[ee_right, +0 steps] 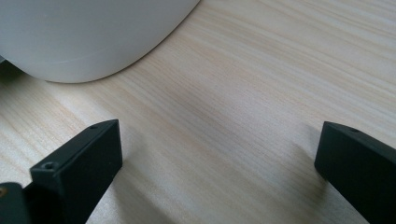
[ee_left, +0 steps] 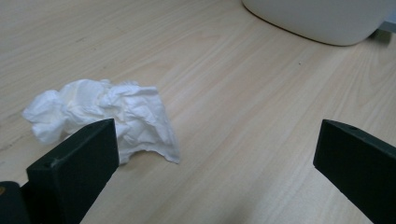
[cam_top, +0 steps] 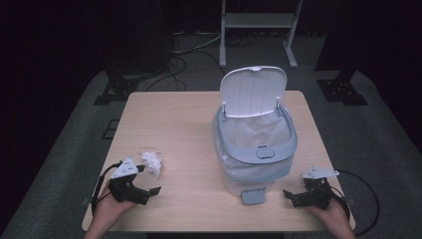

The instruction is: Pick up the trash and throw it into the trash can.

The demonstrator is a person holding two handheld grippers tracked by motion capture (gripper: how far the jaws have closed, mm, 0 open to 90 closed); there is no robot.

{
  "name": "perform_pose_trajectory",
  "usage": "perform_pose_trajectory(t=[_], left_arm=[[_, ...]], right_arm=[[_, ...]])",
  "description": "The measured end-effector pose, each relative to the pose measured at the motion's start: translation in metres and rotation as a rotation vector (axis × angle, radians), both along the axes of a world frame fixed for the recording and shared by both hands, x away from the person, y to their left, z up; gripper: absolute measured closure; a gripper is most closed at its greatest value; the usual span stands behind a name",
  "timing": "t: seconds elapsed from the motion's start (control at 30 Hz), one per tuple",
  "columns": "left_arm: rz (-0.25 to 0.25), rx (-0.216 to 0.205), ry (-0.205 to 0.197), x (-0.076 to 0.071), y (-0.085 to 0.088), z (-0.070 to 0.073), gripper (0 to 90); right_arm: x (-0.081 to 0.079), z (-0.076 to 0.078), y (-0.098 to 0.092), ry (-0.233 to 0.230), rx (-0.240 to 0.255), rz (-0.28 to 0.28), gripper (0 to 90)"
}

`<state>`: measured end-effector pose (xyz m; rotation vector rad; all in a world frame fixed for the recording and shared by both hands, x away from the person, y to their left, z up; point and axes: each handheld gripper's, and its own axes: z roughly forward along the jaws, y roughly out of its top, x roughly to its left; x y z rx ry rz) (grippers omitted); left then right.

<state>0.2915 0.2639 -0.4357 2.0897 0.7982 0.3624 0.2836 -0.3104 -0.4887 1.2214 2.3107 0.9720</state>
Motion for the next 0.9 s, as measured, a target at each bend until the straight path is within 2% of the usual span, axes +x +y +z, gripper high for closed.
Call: perform_pose_trajectory(t=[0.2,0.5,0.67,0.77,0.9], left_arm=[[0.026,-0.027,-0.003,0.01,0.005,0.003,0.0],[0.047,-0.03,-0.01,0.025,0.01,0.006,0.0],[0.048,-0.025,-0.01,0.033,0.011,0.004,0.0],[0.056,-0.041,-0.017,0.037,0.011,0.003,0.0],[0.064,-0.033,-0.014,0.044,0.013,0.0,0.0]], right_arm=[[0.0,0.0,0.0,0.0,0.0,-0.001,0.0],[0.0,0.0,0.0,0.0,0.0,-0.001,0.0],[0.0,0.0,0.0,0.001,0.0,-0.001,0.0],[0.0,0.0,0.0,0.0,0.0,-0.001,0.0],[0.0,0.0,0.0,0.0,0.0,-0.001,0.0]])
